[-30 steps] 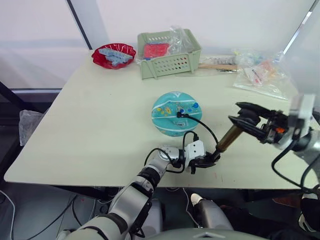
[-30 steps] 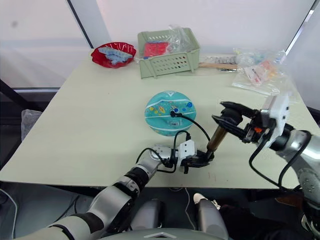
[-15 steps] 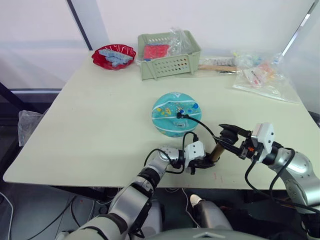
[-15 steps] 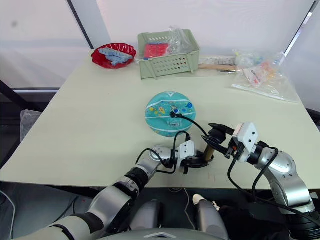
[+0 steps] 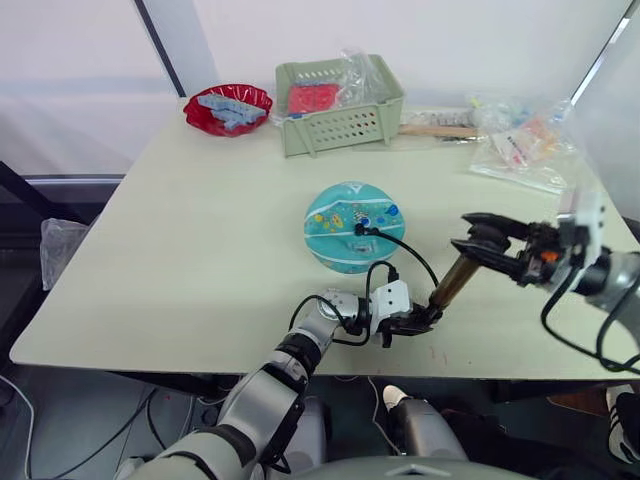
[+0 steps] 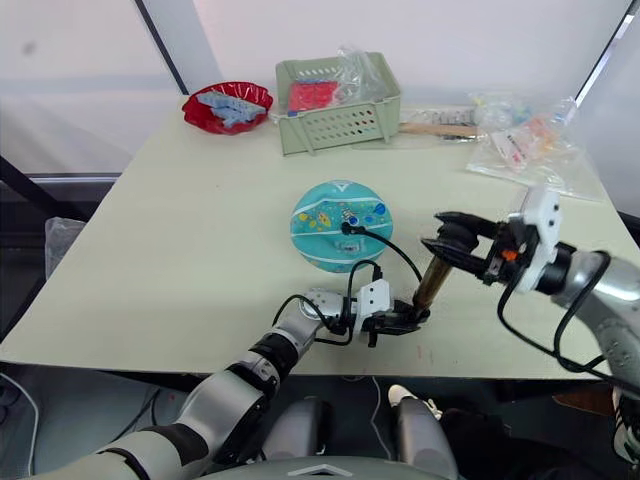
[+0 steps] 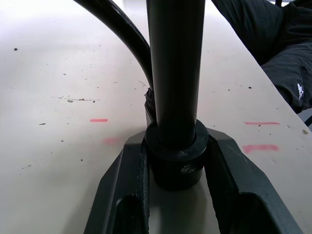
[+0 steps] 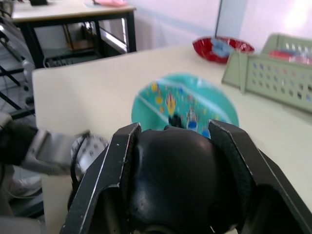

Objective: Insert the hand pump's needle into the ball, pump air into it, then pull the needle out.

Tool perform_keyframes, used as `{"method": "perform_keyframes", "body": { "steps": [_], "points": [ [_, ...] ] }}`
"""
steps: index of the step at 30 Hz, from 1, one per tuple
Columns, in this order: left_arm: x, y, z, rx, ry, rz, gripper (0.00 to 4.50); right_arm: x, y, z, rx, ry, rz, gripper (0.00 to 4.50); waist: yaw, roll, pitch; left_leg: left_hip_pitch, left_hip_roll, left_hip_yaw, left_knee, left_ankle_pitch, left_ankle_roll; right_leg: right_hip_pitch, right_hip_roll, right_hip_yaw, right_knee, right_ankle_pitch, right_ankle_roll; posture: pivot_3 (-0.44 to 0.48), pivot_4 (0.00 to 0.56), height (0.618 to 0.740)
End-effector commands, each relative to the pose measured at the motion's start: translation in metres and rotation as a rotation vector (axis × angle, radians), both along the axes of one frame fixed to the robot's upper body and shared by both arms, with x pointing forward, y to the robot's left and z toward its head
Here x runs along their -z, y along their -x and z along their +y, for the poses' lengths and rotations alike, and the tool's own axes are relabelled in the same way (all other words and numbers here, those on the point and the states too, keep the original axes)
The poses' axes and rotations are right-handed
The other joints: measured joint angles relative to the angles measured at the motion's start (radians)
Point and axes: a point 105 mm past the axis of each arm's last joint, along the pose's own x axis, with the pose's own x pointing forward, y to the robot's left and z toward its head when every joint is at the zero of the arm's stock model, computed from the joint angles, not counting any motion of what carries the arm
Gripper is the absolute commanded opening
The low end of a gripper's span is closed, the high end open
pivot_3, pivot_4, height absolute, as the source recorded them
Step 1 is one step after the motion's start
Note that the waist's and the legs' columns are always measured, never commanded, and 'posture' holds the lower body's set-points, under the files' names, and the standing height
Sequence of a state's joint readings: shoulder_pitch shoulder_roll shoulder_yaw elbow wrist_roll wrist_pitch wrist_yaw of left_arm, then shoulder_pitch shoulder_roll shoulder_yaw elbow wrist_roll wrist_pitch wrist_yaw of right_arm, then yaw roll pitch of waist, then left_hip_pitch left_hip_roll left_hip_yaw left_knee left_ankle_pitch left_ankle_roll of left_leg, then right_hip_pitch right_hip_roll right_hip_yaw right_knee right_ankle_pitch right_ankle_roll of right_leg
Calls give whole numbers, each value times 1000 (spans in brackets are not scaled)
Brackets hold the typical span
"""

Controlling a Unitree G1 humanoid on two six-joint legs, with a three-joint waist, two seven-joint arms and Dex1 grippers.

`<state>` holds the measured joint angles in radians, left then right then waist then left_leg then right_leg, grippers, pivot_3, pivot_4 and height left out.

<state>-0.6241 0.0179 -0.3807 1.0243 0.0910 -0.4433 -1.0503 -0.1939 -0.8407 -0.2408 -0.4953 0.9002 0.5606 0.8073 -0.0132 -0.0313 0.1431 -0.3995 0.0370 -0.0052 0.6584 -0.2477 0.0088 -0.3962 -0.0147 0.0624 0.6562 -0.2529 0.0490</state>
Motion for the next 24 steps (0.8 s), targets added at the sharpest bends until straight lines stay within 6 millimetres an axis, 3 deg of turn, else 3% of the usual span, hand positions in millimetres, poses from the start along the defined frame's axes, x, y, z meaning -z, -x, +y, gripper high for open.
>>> {"method": "perform_keyframes", "body": {
  "steps": [1, 8, 12, 15, 19, 24],
  "points": [
    [39, 17, 22, -6, -141, 113, 1081, -50, 13, -1, -39, -44, -164, 1787, 0, 0, 0, 0, 0, 0, 0, 0, 0, 0, 0, 0, 0, 0, 0, 0, 150, 736],
    [39, 17, 22, -2, -144, 110, 1081, -76, 19, -1, -67, -28, -203, 1787, 0, 1, 1, -1, 0, 0, 0, 0, 0, 0, 0, 0, -1, 0, 0, 0, 150, 736],
    [39, 17, 22, -3, -140, 110, 1081, -76, 18, 3, -64, -6, -188, 1787, 0, 1, 2, -1, 0, 0, 0, 0, 0, 0, -1, 0, -1, 0, 0, 0, 150, 736],
    [39, 18, 22, -2, -136, 111, 1081, -58, 18, 10, -71, -27, -129, 1787, 1, 1, 2, -1, 0, 0, -1, 0, 0, 0, -1, 0, -2, 0, 0, 0, 150, 736],
    [40, 19, 21, -7, -134, 116, 1081, 1, 12, 15, -39, 67, -33, 1787, 1, -4, -4, 1, 0, -1, -5, 0, 0, 0, 0, -1, -4, 0, 0, 0, 150, 736],
    [44, 23, 23, 2, -146, 115, 1081, 50, 3, 17, 35, 118, 1, 1787, -1, -8, -11, 4, 1, 0, -5, 0, 0, 2, 0, 0, -5, -2, 4, 0, 150, 736]
  ]
}}
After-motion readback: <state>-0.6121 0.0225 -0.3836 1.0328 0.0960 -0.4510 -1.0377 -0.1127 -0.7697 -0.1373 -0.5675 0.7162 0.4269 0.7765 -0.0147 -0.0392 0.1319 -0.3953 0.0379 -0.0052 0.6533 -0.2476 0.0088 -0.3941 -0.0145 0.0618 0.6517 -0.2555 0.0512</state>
